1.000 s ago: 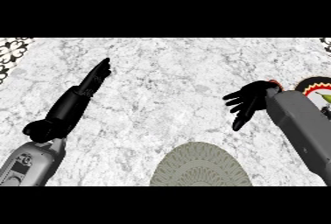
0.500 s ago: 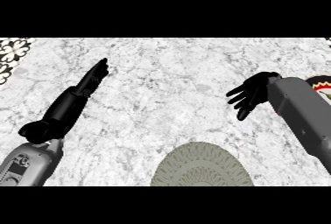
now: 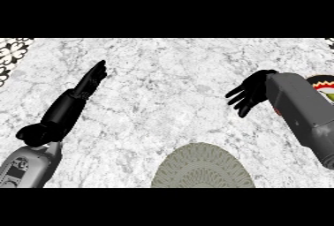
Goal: Pick the pear from the placemat and place it in the plate
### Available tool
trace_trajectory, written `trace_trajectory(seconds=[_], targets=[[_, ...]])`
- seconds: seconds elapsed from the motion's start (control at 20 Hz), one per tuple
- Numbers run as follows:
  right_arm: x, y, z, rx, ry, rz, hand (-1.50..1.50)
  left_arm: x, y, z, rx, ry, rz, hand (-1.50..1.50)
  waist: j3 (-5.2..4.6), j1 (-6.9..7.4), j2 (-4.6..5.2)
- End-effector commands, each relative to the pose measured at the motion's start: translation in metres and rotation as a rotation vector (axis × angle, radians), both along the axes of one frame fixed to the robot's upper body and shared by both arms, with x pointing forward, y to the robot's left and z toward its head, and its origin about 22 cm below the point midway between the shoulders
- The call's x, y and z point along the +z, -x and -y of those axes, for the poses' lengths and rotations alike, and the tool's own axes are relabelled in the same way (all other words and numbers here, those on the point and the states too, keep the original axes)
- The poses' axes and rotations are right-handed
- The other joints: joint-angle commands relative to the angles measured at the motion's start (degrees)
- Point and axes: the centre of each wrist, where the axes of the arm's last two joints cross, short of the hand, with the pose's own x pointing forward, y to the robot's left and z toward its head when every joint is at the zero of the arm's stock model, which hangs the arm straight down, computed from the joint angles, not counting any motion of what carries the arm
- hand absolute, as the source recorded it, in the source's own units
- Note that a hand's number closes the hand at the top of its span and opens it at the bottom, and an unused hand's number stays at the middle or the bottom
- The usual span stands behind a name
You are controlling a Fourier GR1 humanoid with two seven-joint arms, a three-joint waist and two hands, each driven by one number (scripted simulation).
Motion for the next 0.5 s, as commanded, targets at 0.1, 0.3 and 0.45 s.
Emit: trace_trajectory(seconds=[0.1,0.3,0.45], targets=[[-0.034,0.009,-0.024,0.191,0.055,-0.191,-1.50,0.003,-0.001,-0.015,0.024,-0.004,-0.006,0.00,0.92,-0.74,0.74],[-0.043,0.011,-0.035,0.216,0.054,-0.225,-1.50,-0.005,0.007,0.000,0.010,0.001,-0.007,0.00,0.92,-0.44,0.75],[-0.053,0.016,-0.033,0.261,0.008,-0.246,-1.50,0.001,0.004,-0.008,0.031,-0.002,-0.025,0.00,0.92,-1.45,0.39]])
